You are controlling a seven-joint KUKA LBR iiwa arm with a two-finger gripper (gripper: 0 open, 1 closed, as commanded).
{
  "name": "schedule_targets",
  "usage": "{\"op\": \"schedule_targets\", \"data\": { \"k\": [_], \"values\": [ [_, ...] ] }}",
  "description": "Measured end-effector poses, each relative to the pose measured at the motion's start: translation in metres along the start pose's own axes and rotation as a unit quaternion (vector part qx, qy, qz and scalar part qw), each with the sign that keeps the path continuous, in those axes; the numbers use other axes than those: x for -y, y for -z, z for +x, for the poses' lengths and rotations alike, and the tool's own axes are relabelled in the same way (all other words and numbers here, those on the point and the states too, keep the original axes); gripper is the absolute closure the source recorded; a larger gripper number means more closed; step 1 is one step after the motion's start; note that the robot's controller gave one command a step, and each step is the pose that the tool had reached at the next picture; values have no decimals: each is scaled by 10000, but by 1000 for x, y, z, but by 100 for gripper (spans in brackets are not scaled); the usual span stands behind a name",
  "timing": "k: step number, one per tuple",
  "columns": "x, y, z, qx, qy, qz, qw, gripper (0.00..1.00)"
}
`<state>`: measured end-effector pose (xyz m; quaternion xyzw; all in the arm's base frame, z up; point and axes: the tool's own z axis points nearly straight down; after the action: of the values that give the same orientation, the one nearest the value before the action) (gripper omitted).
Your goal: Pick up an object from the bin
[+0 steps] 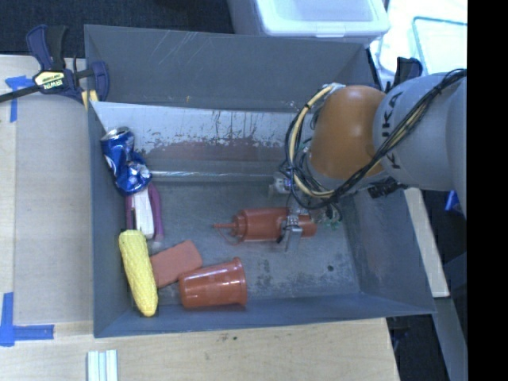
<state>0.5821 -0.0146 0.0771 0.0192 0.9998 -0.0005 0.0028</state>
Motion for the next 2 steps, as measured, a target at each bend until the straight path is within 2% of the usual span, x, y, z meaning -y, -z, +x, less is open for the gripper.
{"op": "schedule_targets", "data": {
  "k": [1, 2],
  "values": [
    [-3, -6, 46, 57, 180, 1, 9998, 100],
    [-3, -6, 46, 56, 180, 1, 9998, 100]
  ]
}}
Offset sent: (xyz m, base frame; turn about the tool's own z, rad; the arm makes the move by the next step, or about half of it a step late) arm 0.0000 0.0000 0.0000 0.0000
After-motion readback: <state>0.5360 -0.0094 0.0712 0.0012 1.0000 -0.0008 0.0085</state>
